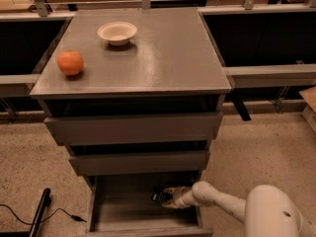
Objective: Place rxbar blueberry into bottom drawer
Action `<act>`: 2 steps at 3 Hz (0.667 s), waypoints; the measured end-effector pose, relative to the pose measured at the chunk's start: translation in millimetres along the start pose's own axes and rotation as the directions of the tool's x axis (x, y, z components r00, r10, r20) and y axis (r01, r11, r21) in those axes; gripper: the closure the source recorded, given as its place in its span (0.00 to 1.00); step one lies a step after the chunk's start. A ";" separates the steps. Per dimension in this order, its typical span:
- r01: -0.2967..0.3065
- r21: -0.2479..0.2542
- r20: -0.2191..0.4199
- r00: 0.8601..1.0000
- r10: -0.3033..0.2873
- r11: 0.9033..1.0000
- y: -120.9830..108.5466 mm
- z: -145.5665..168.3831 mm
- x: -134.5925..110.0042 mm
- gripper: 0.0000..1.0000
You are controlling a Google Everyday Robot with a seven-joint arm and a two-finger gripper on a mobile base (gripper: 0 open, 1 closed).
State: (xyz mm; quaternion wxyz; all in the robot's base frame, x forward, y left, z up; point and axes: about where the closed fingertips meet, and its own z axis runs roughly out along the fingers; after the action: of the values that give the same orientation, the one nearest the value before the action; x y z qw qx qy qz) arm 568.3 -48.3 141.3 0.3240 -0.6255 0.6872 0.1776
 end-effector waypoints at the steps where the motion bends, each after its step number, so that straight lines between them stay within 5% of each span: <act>1: 0.000 -0.003 0.001 1.000 0.000 1.000 1.8 1.6 -0.7 0.12; 2: 0.000 -0.006 0.003 1.000 0.000 1.000 3.3 3.1 -1.3 0.00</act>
Offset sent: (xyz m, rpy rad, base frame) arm -0.0013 0.0018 -0.0010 0.0014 0.0022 0.0020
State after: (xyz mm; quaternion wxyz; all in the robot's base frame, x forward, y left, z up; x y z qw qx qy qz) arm 565.8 -44.8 139.4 0.3230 -0.6261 0.6864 0.1806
